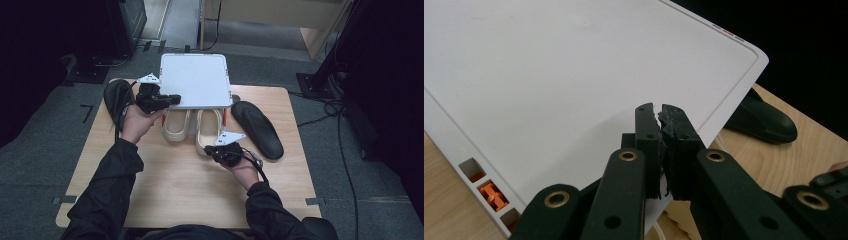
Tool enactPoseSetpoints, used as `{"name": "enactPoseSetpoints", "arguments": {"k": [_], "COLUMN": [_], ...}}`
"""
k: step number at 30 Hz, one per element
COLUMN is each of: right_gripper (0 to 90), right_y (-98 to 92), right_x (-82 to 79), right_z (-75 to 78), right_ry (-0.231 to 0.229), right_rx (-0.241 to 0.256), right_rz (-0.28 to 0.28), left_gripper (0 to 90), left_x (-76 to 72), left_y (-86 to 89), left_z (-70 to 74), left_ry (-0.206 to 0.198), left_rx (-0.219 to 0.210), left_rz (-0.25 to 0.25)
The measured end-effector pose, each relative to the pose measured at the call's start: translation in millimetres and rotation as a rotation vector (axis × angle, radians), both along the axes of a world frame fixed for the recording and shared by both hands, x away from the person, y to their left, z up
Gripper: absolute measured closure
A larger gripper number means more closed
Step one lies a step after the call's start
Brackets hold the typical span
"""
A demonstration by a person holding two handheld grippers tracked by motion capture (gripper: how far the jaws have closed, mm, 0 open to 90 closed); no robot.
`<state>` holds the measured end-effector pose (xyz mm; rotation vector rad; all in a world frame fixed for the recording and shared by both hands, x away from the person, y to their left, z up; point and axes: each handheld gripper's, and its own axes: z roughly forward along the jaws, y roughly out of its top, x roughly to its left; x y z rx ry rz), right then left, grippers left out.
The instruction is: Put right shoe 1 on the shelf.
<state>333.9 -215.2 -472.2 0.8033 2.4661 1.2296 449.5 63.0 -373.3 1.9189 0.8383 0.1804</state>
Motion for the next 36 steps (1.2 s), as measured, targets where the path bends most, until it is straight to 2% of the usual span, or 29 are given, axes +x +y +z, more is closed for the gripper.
{"name": "enactPoseSetpoints", "arguments": {"k": [2, 4, 6, 9, 12, 18, 21, 24, 26, 30, 33, 34, 36], "right_gripper": [84.9, 84.6, 84.9, 85.1, 85.5, 86.6, 85.9, 85.9, 86.0, 80.8, 77.9, 76.9, 75.8], "right_y": [-1.1, -1.5, -3.3, -4.6, -2.9, 5.6, 7.4, 5.5, 3.1, -0.1, -4.5, -5.4, -4.9], "right_x": [2.7, 6.6, 11.5, 17.2, 21.5, 25.4, 29.1, 35.4, 37.8, 41.8, 47.0, 47.4, 45.2], "right_z": [0.3, 0.5, 0.8, 0.1, 0.1, -1.3, -0.4, -2.1, -2.6, -2.8, -5.5, -5.8, -5.2], "right_ry": [0.0, -0.019, -0.004, -0.015, -0.002, -0.042, -0.057, -0.047, -0.043, -0.034, 0.04, 0.049, 0.049], "right_rx": [0.02, -0.006, -0.001, 0.008, 0.024, 0.009, 0.0, 0.009, 0.028, 0.033, 0.091, 0.096, 0.069], "right_rz": [-0.005, -0.029, -0.046, -0.05, -0.046, -0.035, -0.063, -0.091, -0.084, -0.113, -0.121, -0.123, -0.119], "left_gripper": [87.0, 87.0, 87.0, 87.0, 87.0, 87.1, 87.3, 87.3, 87.2, 87.2, 86.9, 86.5, 84.7], "left_x": [0.0, -0.2, -0.6, -0.8, -0.6, -0.2, -0.3, -0.4, 0.1, 0.6, 0.4, 0.3, 0.1], "left_y": [-0.1, -0.4, -0.8, -1.2, -1.0, -0.1, 0.2, 0.1, 0.7, 1.5, 2.5, 2.6, 2.2], "left_z": [-0.1, 0.0, 0.3, 0.2, 0.0, 0.2, 0.4, 0.4, 0.2, 0.5, 1.0, 1.2, 1.4], "left_ry": [0.001, 0.0, -0.003, -0.008, -0.002, 0.004, 0.006, 0.004, 0.009, 0.021, 0.027, 0.028, 0.027], "left_rx": [-0.001, 0.0, 0.006, 0.007, 0.001, 0.001, 0.001, 0.002, -0.003, -0.011, -0.013, -0.014, -0.015], "left_rz": [0.0, 0.002, 0.004, 0.005, 0.006, 0.006, 0.006, 0.007, 0.008, 0.008, 0.012, 0.011, 0.01]}}
